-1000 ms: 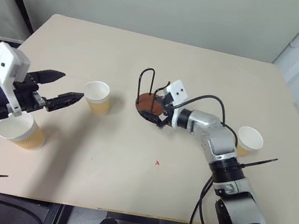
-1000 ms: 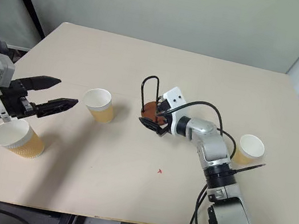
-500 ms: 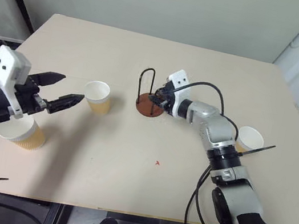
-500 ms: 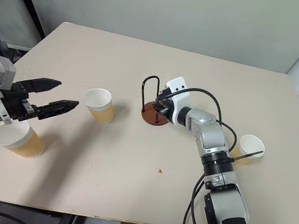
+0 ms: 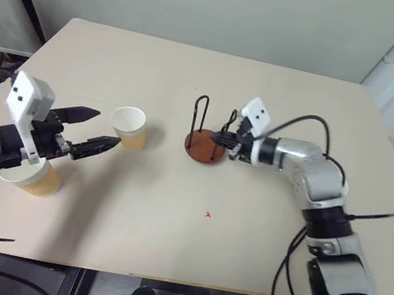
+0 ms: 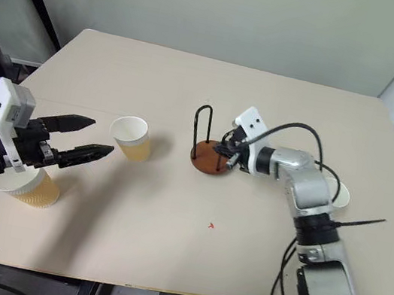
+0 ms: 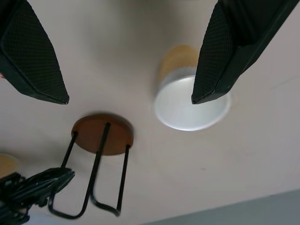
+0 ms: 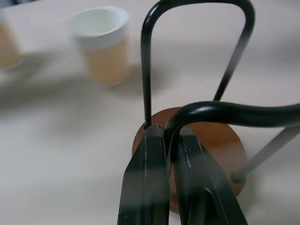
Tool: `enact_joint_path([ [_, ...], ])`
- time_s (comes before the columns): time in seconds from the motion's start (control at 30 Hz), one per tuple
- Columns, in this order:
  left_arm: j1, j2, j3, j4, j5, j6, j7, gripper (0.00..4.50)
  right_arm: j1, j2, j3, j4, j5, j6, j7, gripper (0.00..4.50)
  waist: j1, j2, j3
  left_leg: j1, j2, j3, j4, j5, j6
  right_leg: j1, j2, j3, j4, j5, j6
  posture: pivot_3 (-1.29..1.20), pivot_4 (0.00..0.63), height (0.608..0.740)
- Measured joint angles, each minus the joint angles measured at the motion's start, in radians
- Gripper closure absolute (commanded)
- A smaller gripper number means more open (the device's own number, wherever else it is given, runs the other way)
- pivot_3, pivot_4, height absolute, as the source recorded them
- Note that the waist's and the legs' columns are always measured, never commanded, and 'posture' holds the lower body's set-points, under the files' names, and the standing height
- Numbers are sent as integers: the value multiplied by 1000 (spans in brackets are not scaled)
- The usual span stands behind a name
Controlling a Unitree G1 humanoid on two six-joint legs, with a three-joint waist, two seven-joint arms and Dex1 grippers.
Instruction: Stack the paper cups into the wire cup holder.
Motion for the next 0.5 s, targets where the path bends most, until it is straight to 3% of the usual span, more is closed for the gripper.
enact_joint_path([
  [0.5,-48,3,-104,-43,-10,17,-30,0,193,-206,-2,-320,88,157,66,4489,-1,0,0,1,0,0,3,2,1,1,0,0,4,1,2,0,150,740],
])
